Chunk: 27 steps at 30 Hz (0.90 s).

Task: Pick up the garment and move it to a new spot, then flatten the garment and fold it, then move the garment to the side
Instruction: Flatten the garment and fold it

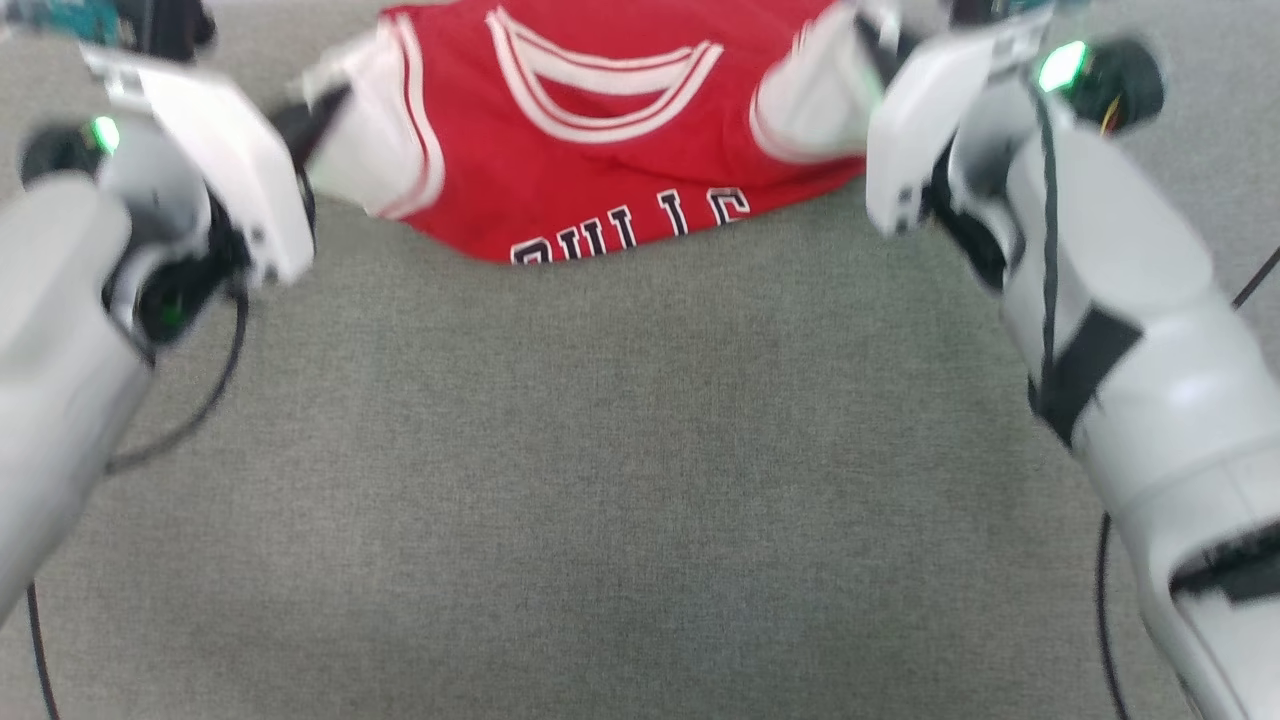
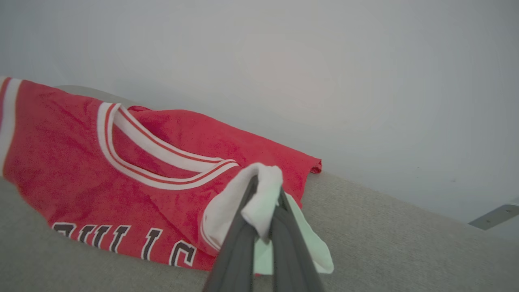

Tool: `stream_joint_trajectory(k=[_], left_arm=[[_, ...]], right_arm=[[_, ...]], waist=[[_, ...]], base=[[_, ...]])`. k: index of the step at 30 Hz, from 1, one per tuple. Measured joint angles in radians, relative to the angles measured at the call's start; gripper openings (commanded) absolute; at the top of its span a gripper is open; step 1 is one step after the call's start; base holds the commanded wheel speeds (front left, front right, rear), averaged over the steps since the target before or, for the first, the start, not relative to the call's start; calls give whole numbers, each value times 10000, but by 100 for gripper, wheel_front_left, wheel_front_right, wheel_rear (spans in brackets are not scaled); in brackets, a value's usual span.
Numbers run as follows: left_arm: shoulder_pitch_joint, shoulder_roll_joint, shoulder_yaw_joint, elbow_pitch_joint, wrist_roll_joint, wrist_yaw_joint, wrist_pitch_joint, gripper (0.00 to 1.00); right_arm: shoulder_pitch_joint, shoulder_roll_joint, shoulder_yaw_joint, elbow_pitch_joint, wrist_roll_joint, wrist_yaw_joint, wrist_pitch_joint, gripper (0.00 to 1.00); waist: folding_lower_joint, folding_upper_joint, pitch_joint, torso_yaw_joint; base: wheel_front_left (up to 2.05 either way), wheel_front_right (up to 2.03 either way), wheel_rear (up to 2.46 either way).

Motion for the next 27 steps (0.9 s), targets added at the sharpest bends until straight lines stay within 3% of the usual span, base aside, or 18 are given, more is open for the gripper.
stream_joint_trajectory(k=[5, 6, 14, 21, 27], left_arm=[[1339, 934, -205, -1287, -915, 0, 729, 0], [1829, 1340, -313, -1896, -1016, 56, 917, 0], [3939, 3010, -713, -4717, -1576, 1243, 1172, 0], [5117, 3772, -943, -5850, -1737, 2111, 840, 0], [5944, 3967, -1174, -6243, -1894, 2685, 616, 0]], right_arm=[[1884, -1312, 1325, -2719, 1919, -4, 1246, 0], [2738, -2048, 1718, -3956, 2506, -2, 1778, 0], [5729, -4688, 2174, -8101, 3643, -4, 3580, 0], [7496, -5482, 1726, -9634, 3998, -4, 4604, 0], [8662, -5900, 1423, -10356, 4113, -6, 5241, 0]], waist=[[0, 0, -385, -27], [0, 0, -504, -32], [0, 0, -733, -125], [-1, 0, -782, -179], [0, 1, -833, -208]], base=[[0, 0, 0], [0, 0, 0], [0, 0, 0], [0, 0, 0], [0, 0, 0]])
